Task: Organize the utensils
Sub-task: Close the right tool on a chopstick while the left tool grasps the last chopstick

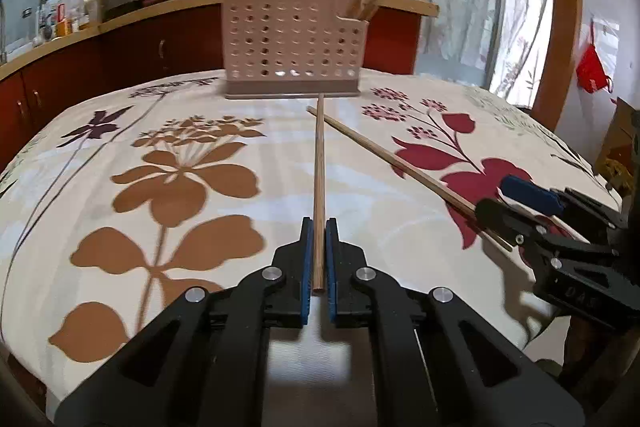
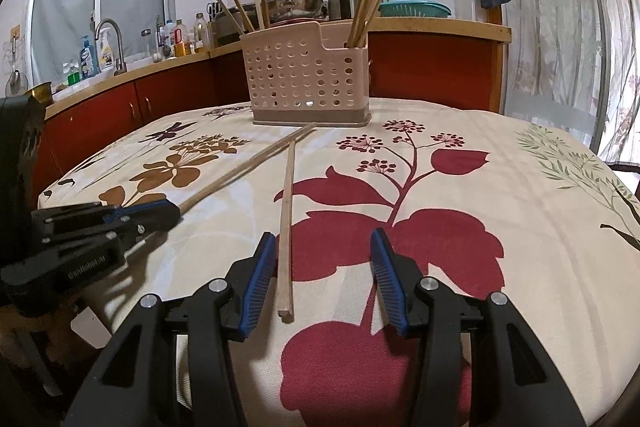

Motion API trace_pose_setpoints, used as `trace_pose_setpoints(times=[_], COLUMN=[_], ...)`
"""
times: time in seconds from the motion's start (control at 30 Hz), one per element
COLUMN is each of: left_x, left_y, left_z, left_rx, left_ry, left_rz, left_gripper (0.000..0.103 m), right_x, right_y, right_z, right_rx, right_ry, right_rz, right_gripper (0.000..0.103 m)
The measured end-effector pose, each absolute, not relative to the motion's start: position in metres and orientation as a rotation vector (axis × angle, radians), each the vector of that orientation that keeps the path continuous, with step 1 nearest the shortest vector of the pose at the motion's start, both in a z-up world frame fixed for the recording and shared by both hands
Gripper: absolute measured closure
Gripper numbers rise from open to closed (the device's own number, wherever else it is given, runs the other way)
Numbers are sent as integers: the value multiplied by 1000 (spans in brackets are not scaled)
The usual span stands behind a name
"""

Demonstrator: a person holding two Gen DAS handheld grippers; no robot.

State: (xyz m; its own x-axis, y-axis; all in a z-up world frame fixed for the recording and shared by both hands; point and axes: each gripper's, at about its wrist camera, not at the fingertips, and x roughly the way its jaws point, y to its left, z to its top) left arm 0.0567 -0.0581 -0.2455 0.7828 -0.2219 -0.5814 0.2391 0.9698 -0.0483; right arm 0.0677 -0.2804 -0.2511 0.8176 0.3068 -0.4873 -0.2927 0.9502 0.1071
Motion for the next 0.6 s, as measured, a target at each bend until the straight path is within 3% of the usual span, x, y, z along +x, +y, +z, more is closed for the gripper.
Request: trace_pose_setpoints(times=[0.23, 0.33, 0.5, 0.6], left_x=[54, 53, 53, 53], left_y=[-41, -43, -45, -45], left_z=[-241, -241, -241, -240], left_rx=[-9, -2, 6, 3], left_ry=[612, 613, 610, 608], left_rz=[-206, -211, -220, -220], left_gripper=[96, 96, 96, 96], right_x=[68, 67, 66, 63], right_y=[-278, -276, -271, -268], right_z=[-252, -252, -253, -253], right_rx=[25, 20, 2, -11], right_ry=[529, 534, 547, 541], right_rz=[337, 347, 375, 372], right_gripper=[58, 66, 90, 96])
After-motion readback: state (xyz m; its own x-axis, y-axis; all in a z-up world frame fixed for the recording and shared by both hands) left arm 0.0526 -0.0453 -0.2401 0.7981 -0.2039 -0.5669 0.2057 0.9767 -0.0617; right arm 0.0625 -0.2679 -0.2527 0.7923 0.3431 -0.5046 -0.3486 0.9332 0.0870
